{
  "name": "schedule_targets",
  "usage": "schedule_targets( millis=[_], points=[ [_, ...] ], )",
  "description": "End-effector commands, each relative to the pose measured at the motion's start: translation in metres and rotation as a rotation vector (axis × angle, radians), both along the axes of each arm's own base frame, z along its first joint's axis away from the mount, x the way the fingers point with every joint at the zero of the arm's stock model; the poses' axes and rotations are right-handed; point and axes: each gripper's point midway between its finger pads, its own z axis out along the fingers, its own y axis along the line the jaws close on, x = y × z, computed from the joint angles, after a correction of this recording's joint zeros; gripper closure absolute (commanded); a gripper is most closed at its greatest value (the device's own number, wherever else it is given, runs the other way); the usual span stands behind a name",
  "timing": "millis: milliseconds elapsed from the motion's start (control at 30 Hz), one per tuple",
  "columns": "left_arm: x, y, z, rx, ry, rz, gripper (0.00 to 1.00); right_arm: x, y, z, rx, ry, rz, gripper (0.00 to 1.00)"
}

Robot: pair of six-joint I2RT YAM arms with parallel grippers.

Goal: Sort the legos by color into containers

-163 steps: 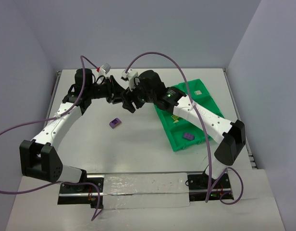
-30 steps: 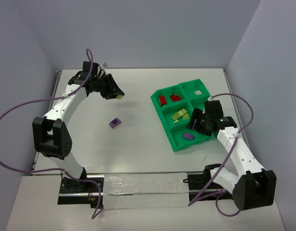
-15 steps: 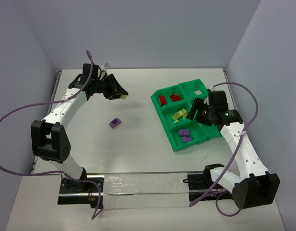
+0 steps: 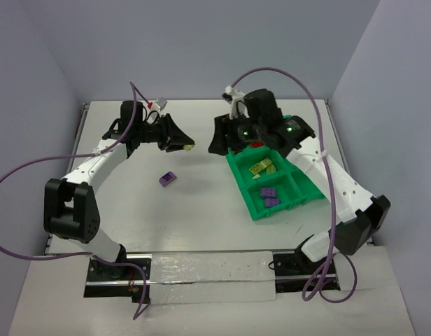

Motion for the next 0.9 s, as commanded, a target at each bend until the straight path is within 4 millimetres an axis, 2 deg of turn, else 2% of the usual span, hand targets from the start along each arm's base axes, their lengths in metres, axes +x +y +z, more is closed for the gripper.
schedule_targets(
  millis=[0,167,233,300,400,533,600,633,667,733,867],
  points=[
    [-0.025,-0.006,0.036,-0.089,-0.119,-0.116,1.00,-0.007,0.022,-0.001,-0.028,-0.082,0.127,0.34],
    [-0.027,-0.007,0.030,-0.136,-0.018,-0.082,1.00,0.001,0.028,-0.003,-0.030,-0.227,0.099,0.29],
    [-0.025,-0.010,0.037,-0.209,0.033,-0.064,1.00,0.004,0.028,-0.001,-0.004,-0.265,0.071,0.28],
    [-0.026,-0.011,0.035,-0.243,0.093,-0.047,1.00,0.010,0.032,-0.003,0.024,-0.303,0.057,0.27],
    [-0.024,-0.011,0.035,-0.237,0.093,-0.035,1.00,0.014,0.039,-0.004,0.046,-0.416,0.072,0.26],
    [-0.022,-0.011,0.033,-0.209,0.102,-0.039,1.00,0.011,0.038,0.008,0.133,-0.622,0.034,0.23],
    [-0.023,-0.011,0.038,-0.213,0.089,-0.041,1.00,0.012,0.044,0.004,0.111,-0.624,0.075,0.21],
    [-0.022,-0.011,0.039,-0.216,0.083,-0.039,1.00,0.013,0.049,0.009,0.105,-0.632,0.101,0.22],
    [-0.022,-0.011,0.040,-0.217,0.080,-0.038,1.00,0.013,0.054,-0.001,0.085,-0.599,0.129,0.22],
    [-0.022,-0.011,0.040,-0.219,0.079,-0.043,1.00,0.014,0.058,-0.004,0.081,-0.582,0.139,0.22],
    [-0.023,-0.011,0.039,-0.211,0.078,-0.043,1.00,0.020,0.063,0.005,0.130,-0.619,0.113,0.22]
  ],
)
